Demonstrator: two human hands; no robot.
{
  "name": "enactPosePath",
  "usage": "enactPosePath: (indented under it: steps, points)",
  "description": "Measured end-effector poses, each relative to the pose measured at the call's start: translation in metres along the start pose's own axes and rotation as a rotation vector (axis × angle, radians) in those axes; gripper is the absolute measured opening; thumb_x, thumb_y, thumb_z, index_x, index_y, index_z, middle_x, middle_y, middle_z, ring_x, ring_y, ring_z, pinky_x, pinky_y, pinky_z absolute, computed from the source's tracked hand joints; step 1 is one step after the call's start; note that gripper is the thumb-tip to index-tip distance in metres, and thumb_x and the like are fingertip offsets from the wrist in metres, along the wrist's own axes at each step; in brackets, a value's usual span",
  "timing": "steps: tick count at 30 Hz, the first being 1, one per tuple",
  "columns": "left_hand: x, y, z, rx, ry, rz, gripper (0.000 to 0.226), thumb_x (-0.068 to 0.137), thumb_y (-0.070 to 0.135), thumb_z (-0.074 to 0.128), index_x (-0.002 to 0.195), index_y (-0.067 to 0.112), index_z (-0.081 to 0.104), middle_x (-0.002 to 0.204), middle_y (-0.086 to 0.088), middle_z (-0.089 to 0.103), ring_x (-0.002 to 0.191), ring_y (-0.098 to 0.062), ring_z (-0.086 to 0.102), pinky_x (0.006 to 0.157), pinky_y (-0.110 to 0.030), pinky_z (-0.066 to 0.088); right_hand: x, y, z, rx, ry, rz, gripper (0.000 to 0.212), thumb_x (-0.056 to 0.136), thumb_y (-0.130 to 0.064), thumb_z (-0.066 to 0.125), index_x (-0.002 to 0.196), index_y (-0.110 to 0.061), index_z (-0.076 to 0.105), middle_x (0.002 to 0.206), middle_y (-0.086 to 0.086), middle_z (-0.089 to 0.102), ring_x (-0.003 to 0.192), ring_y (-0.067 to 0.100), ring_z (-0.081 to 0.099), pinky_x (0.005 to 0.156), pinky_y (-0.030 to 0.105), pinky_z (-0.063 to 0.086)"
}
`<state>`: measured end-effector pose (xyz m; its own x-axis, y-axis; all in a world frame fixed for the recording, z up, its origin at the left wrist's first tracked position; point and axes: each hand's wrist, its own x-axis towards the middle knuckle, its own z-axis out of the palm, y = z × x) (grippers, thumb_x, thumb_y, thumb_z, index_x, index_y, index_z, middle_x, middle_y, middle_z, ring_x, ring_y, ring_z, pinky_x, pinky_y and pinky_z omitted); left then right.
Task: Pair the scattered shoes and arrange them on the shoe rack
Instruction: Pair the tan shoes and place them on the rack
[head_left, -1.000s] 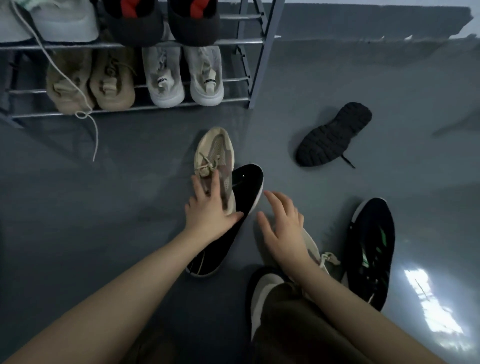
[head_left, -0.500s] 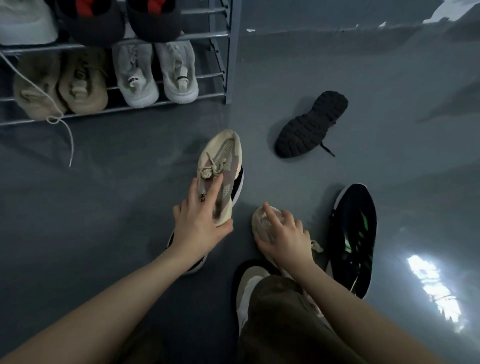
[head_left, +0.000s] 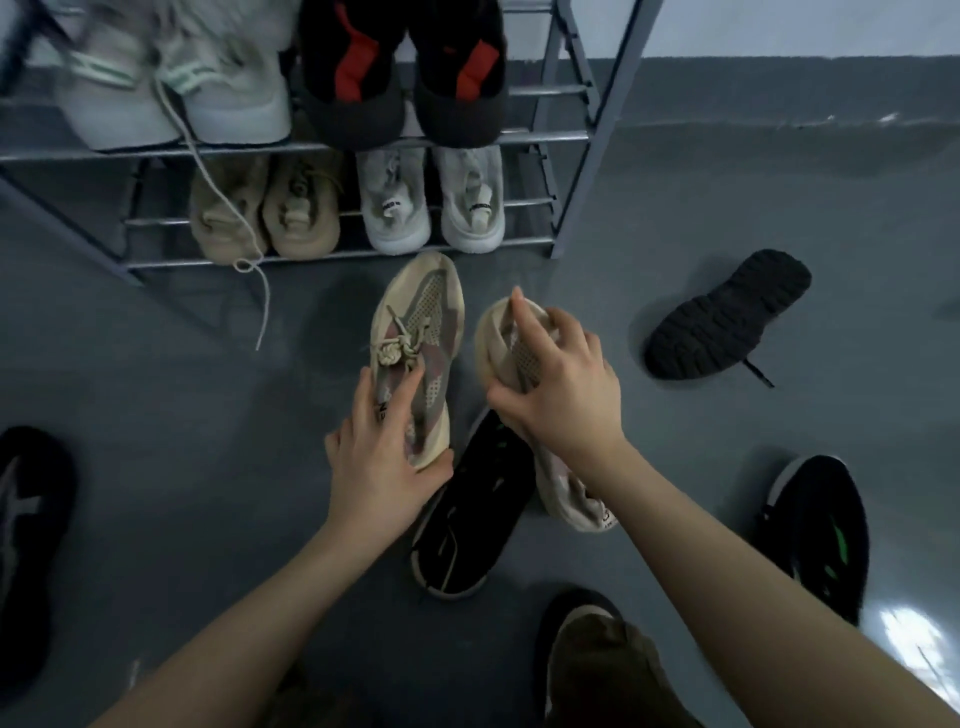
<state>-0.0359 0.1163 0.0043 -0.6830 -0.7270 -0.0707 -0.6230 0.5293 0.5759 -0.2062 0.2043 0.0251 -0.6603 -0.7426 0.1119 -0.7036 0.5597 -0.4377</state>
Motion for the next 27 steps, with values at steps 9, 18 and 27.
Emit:
enactPosePath:
  steps: [9, 18, 27]
  points:
    - [-0.009, -0.071, -0.028, -0.027, 0.014, -0.150, 0.083, 0.074, 0.044, 0.070, 0.142, 0.042, 0.023, 0.157, -0.006, 0.008, 0.142, -0.023, 0.016, 0.105, -0.047, 0.017, 0.048, -0.061, 0.066, -0.115, -0.144, -0.118, 0.086, 0.067, -0.059, 0.062, 0.142, -0.040, 0.027, 0.121, 0.008, 0.053, 0.099, 0.036, 0.052, 0.062, 0.037, 0.042]
    - [-0.006, -0.067, -0.017, -0.053, -0.028, -0.172, 0.078, 0.075, 0.042, 0.067, 0.141, 0.039, 0.025, 0.155, -0.009, 0.014, 0.138, -0.029, 0.024, 0.104, -0.046, 0.020, 0.037, -0.039, 0.093, -0.186, -0.406, 0.019, 0.067, 0.079, -0.061, 0.054, 0.136, -0.031, 0.035, 0.133, 0.008, 0.044, 0.112, 0.038, 0.048, 0.086, 0.048, 0.043]
    - [-0.022, -0.051, -0.005, -0.127, 0.015, -0.184, 0.080, 0.073, 0.041, 0.072, 0.140, 0.031, 0.030, 0.156, -0.009, 0.012, 0.143, -0.021, 0.013, 0.107, -0.046, 0.017, -0.028, -0.014, 0.037, -0.114, -0.394, -0.040, 0.075, 0.076, -0.068, 0.052, 0.141, -0.037, 0.031, 0.151, 0.010, 0.029, 0.129, 0.038, 0.037, 0.103, 0.051, 0.032]
